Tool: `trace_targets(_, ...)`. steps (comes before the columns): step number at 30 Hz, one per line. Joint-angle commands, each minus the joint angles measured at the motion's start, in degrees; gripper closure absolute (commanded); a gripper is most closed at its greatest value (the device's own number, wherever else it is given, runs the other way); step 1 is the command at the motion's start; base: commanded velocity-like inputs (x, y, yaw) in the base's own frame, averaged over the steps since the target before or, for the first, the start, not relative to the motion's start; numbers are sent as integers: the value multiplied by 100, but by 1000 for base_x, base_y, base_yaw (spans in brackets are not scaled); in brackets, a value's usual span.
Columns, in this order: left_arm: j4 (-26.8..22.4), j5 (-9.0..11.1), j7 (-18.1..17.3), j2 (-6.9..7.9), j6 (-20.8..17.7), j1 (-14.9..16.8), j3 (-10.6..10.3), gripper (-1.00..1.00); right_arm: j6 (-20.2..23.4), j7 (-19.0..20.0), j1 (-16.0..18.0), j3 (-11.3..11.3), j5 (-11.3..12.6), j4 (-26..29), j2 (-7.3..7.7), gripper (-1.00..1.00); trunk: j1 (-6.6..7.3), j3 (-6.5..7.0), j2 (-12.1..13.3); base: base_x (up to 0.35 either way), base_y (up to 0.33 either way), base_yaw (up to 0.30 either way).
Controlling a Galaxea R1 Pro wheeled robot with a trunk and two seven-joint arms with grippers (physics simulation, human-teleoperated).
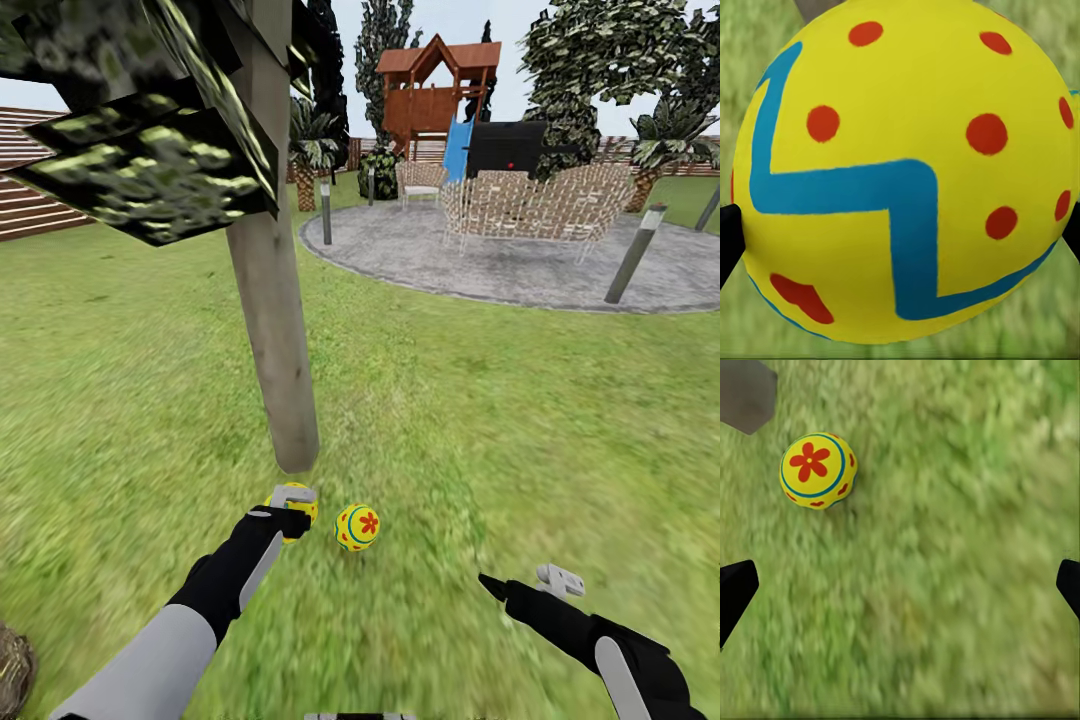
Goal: Take the three Easter eggs out of the wicker basket on the lawn in the garden, then place them on the lawn next to a single tree (choose any tree) so that all three eggs are next to the same tree and none are left in the basket.
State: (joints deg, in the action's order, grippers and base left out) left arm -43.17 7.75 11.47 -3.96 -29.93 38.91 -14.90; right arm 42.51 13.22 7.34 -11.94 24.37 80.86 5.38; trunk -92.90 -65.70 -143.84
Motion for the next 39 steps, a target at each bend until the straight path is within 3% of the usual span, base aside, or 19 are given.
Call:
trace_targets(1,-9,60,51,6,-22,3,-21,100,30,33,3,-8,-11,5,-1,-100,-1,-28,-4,0,0,0)
trace_targets(5,-8,60,51,6,-22,3,-21,100,32,31,2,-6,-11,8,1,-100,-11,-116,-9,0,0,0)
trace_targets(31,-14,57,52,-1,-22,1,-30,100,29,40,1,12,-11,0,-6,-100,-11,-116,-9,41,12,0)
trace_targets(37,-34,55,64,0,-22,1,-28,100,29,67,-3,1,-11,41,-1,-100,-27,-249,-17,0,0,0)
trace_targets(39,-117,53,65,3,-22,-3,-25,100,26,247,-4,-8,-16,60,2,-100,-32,-294,-20,0,0,0)
